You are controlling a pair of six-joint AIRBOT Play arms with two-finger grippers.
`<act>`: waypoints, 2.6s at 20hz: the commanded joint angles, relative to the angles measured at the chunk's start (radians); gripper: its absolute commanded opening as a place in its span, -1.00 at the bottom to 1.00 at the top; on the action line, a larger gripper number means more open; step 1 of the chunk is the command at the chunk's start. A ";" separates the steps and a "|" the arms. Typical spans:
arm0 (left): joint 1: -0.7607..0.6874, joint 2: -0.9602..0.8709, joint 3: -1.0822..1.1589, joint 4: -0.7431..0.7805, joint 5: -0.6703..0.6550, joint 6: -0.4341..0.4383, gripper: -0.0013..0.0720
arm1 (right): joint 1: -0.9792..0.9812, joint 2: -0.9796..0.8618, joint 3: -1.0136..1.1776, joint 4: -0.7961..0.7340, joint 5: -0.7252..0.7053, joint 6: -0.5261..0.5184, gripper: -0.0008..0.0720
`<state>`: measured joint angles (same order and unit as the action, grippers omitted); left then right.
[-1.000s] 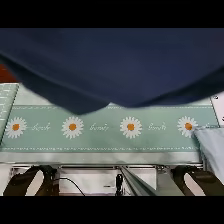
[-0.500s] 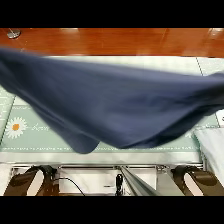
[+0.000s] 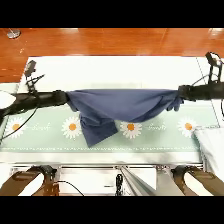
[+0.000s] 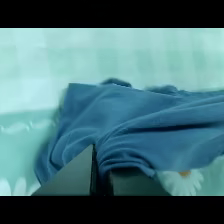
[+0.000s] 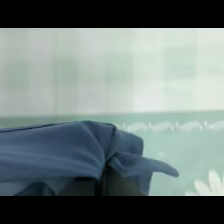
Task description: Fold the shirts.
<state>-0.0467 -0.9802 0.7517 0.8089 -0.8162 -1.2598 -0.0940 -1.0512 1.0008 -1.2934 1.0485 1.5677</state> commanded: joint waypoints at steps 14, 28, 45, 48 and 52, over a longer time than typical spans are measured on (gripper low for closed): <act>0.264 -0.333 0.069 -0.002 -0.465 -0.014 0.96 | -0.439 -0.171 -0.067 0.234 0.142 -0.193 0.75; -0.143 -0.475 -0.031 -0.298 -0.146 0.069 0.59 | -0.372 -0.118 -0.282 0.332 0.100 -0.266 0.75; -0.019 -0.363 0.356 -0.360 -0.315 0.063 -0.87 | -0.185 -0.407 0.463 0.466 0.177 -0.248 -0.90; 0.069 -0.247 0.631 -0.402 -0.274 0.062 -0.87 | -0.183 -0.362 0.917 0.446 0.267 -0.161 -0.90; 0.179 -0.092 0.954 -0.358 -0.266 0.015 -0.87 | -0.183 -0.167 1.141 0.429 0.329 -0.137 -0.90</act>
<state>0.0574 -1.1740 1.4963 0.4267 -1.0996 -1.2091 -0.2790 -1.3373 1.9659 -0.8413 1.3159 1.3968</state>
